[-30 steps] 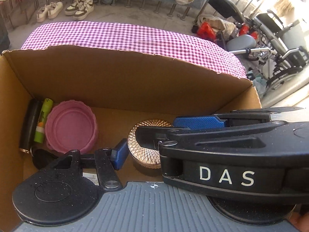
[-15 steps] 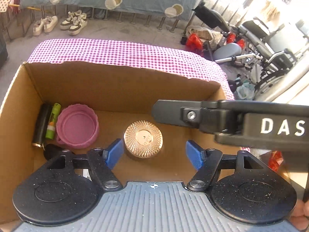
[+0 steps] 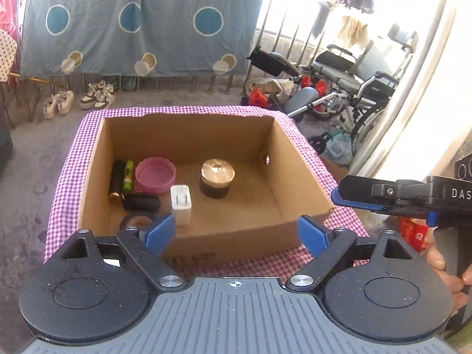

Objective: Organize rigid objects
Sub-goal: 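Open the right gripper to release the jar and withdraw, then lower the right gripper onto the green dropper bottle cap and close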

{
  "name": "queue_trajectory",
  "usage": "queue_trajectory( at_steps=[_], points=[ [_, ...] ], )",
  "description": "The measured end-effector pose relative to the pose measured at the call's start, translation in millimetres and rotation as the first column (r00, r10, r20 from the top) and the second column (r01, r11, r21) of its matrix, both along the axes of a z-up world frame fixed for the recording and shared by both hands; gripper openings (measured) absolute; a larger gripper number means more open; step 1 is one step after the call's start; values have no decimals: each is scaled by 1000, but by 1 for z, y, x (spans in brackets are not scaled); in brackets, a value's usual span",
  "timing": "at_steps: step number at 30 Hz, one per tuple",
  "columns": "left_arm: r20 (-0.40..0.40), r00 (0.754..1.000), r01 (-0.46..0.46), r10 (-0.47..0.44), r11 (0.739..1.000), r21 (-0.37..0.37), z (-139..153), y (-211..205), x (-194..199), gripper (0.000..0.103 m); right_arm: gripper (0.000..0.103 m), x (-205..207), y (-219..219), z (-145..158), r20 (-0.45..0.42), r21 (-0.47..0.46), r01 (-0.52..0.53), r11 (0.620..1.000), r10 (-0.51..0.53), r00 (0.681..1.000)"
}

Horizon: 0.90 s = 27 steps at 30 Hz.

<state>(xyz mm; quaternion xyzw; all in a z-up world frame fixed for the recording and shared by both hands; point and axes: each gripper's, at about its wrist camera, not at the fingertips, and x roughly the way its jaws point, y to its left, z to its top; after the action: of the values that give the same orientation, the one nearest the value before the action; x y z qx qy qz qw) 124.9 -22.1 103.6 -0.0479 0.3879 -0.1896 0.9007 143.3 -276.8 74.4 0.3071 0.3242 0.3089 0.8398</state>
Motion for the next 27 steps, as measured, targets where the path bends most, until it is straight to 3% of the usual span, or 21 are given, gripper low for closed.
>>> queue_trajectory(
  at_steps=[7, 12, 16, 21, 27],
  points=[
    [53, 999, 9, -10, 1000, 14, -25, 27, -34, 90, 51, -30, 38, -19, 12, -67, -27, 997, 28, 1000],
    [103, 995, 3, -15, 993, 117, -48, 19, -52, 90, 51, -32, 81, -25, 12, -134, -97, 986, 99, 995],
    [149, 989, -18, -12, 981, 193, -69, 11, -58, 82, 51, -27, 115, -29, 19, -232, -131, 964, 140, 990],
    [158, 987, -35, 4, 981, 193, -87, 14, -50, 78, 50, -22, 149, -33, 40, -364, -149, 920, 175, 984],
    [170, 985, -65, 33, 981, 184, -98, 21, -43, 66, 45, -12, 173, -38, 34, -408, -183, 895, 215, 976]
  ],
)
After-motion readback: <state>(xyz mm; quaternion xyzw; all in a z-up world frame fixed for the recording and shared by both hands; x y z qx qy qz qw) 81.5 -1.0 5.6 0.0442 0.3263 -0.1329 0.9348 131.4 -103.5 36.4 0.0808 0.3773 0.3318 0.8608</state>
